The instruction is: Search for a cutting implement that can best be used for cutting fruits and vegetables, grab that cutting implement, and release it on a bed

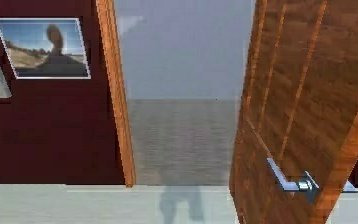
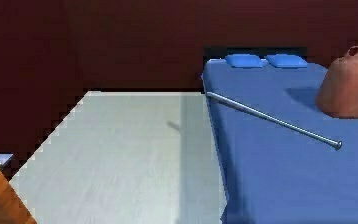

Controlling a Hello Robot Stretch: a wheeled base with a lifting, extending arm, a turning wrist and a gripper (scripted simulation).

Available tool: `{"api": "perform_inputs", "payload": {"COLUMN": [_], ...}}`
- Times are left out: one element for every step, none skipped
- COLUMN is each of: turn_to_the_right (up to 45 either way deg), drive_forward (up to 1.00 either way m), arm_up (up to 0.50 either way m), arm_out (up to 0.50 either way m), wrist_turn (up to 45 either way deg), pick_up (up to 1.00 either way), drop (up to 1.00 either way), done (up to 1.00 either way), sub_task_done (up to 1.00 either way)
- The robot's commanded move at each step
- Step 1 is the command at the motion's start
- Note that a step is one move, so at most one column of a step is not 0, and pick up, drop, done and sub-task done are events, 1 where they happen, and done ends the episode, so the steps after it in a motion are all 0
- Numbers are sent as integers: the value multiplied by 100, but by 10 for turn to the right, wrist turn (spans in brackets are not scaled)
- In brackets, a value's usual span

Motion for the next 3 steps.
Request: {"api": "perform_inputs", "payload": {"turn_to_the_right": [0, 60, 0], "drive_forward": [100, 0, 55], "arm_up": [0, 0, 0], "arm_out": [0, 0, 0], "wrist_turn": [0, 0, 0], "pick_up": [0, 0, 0], "drop": [0, 0, 0], "done": [0, 0, 0], "sub_task_done": [0, 0, 0]}}
